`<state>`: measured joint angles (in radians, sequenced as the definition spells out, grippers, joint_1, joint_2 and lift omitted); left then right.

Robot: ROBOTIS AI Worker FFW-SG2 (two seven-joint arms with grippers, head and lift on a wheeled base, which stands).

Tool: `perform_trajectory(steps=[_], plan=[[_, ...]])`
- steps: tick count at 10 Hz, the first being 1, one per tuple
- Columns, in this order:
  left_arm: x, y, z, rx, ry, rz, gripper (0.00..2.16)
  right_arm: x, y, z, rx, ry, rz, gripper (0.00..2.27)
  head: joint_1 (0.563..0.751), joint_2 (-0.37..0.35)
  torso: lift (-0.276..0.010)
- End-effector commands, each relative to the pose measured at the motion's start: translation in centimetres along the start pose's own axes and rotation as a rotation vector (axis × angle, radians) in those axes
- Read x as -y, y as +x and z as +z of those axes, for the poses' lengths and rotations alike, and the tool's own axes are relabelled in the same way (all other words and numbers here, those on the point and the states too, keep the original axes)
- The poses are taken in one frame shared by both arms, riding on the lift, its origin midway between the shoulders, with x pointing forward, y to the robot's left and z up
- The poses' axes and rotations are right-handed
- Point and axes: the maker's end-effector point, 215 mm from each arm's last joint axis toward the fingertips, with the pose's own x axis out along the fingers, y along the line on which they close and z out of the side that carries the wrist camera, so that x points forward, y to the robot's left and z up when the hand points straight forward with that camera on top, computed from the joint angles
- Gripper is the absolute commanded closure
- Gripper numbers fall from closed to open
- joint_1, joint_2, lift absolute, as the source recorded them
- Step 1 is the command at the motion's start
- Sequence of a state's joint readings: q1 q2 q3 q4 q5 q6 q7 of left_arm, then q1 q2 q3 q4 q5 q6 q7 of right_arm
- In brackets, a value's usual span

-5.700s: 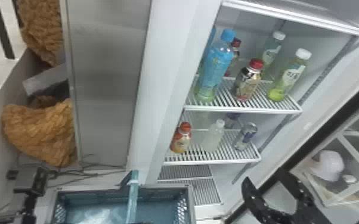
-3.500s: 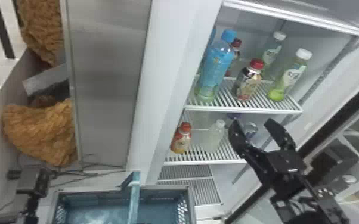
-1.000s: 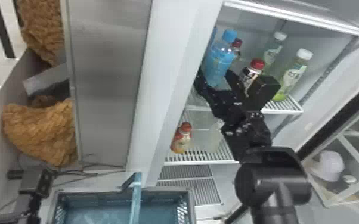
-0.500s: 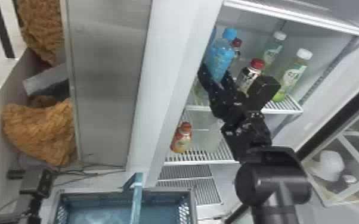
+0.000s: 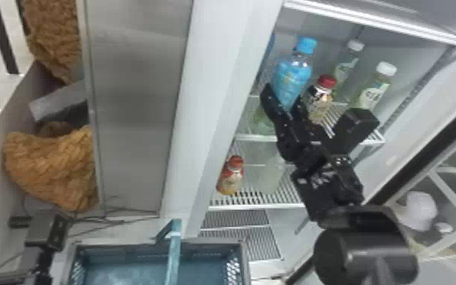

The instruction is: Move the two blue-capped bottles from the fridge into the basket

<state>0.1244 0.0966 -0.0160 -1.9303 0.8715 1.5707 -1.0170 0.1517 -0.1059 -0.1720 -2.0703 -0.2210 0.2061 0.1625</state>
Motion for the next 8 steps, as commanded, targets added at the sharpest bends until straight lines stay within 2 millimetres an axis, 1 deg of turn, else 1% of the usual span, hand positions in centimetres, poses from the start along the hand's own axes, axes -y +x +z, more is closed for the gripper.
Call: perform_trajectory(steps=[1,3,6,8], plan=[[0.1,0.0,0.1,0.0,0.001,-0.001,1.14,0.3,-1.5,0.9,0.01,0.004,-0.004,1.21,0.695,-0.35,-0.076],[0.1,0.0,0.1,0.002,0.002,-0.002,1.14,-0.8,-3.6,1.8,0.017,0.02,0.018,1.2,0.695,-0.35,-0.076],[0.1,0.0,0.2,0.007,0.001,-0.002,1.14,-2.0,-6.9,2.1,-0.001,0.046,0.038,1.2,0.695,-0.35,-0.076],[0.0,-0.2,0.1,0.011,-0.003,-0.001,1.14,-2.7,-8.8,2.0,-0.019,0.069,0.049,1.2,0.695,-0.35,-0.076]])
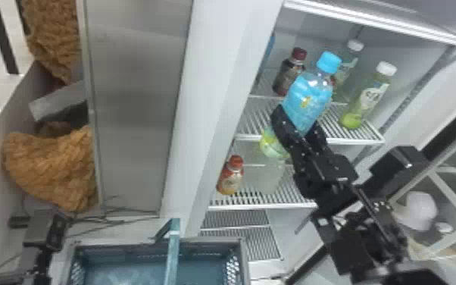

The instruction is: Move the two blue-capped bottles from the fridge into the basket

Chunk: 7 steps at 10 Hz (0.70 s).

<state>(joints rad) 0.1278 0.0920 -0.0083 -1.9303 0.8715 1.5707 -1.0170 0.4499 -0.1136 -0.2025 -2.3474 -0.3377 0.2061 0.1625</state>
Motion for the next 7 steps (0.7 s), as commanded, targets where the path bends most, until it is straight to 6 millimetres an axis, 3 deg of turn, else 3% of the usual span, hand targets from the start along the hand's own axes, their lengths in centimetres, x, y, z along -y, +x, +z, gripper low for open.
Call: perform_trajectory(steps=[1,4,7], plan=[[0.0,-0.1,0.0,0.002,-0.002,0.001,1.14,-0.4,-1.5,0.0,-0.014,0.013,0.005,1.2,0.695,-0.35,-0.076],[0.0,-0.1,0.0,0.004,-0.001,0.001,1.14,-1.0,-4.3,0.0,-0.059,0.013,0.02,1.2,0.695,-0.35,-0.076],[0.0,-0.1,0.1,0.003,0.001,0.001,1.14,-2.7,-7.2,-1.9,-0.146,0.044,0.066,1.2,0.695,-0.35,-0.076]])
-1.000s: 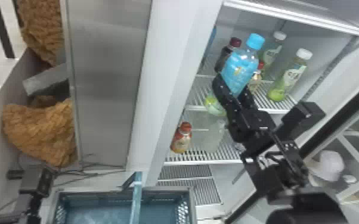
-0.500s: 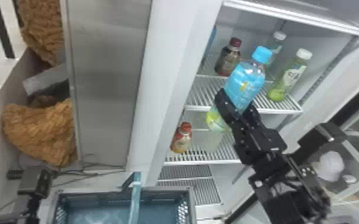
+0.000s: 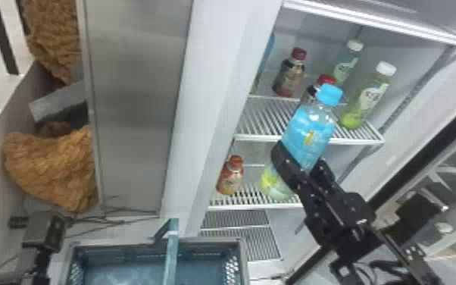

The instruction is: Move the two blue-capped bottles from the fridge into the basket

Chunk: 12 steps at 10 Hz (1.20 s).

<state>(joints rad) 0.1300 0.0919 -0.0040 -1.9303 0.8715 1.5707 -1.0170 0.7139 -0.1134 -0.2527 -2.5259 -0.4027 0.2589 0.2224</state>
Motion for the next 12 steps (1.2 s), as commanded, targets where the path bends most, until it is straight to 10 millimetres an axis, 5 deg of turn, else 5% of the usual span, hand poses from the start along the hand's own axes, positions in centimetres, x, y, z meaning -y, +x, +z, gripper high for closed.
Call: perform_trajectory(steps=[1,8,12], plan=[[0.0,0.0,0.1,-0.001,0.002,0.0,1.14,-1.0,-1.0,-1.1,-0.043,0.02,0.022,1.2,0.695,-0.35,-0.076],[0.1,0.0,0.3,0.001,0.008,0.001,1.14,-5.8,-2.5,-6.9,-0.17,0.162,0.222,1.17,0.695,-0.35,-0.076],[0.0,0.0,0.3,0.003,0.001,0.001,1.14,-10.2,-2.8,-8.8,-0.204,0.295,0.373,1.17,0.695,-0.35,-0.076]])
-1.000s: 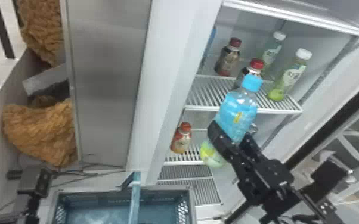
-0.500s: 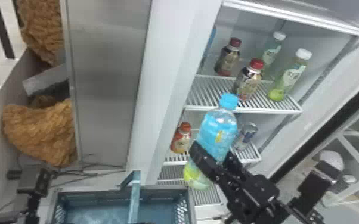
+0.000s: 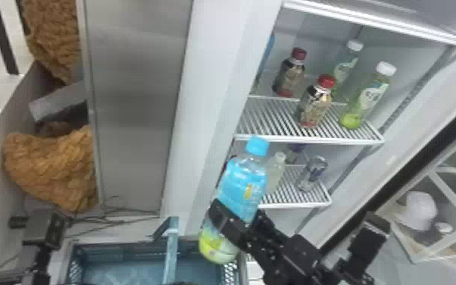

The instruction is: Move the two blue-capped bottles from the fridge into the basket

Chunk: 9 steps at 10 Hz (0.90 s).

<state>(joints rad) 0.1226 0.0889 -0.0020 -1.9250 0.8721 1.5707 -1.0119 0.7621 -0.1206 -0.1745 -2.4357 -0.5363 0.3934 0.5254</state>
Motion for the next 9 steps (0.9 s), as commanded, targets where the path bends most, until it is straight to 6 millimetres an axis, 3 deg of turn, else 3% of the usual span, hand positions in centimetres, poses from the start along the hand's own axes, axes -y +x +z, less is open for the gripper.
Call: perform_trajectory(steps=[1,3,5,7,9], plan=[[0.0,0.0,0.0,0.002,-0.005,-0.004,1.14,-0.9,0.3,-1.1,-0.024,0.038,0.039,1.17,0.695,-0.348,-0.076],[0.2,0.0,0.1,0.003,-0.002,-0.007,1.14,-1.3,0.2,-2.7,-0.065,0.075,0.056,1.17,0.695,-0.319,-0.076],[0.2,0.0,0.1,0.005,-0.003,-0.009,1.14,-1.1,0.0,-4.2,-0.095,0.112,0.058,0.8,0.695,-0.313,-0.076],[0.2,-0.1,0.1,0.007,-0.003,-0.01,1.14,-1.2,0.0,-4.4,-0.096,0.124,0.063,0.43,0.695,-0.311,-0.076],[0.2,-0.1,0.0,0.007,-0.005,-0.011,1.14,-1.0,0.0,-3.9,-0.073,0.132,0.061,0.27,0.695,-0.31,-0.076]])
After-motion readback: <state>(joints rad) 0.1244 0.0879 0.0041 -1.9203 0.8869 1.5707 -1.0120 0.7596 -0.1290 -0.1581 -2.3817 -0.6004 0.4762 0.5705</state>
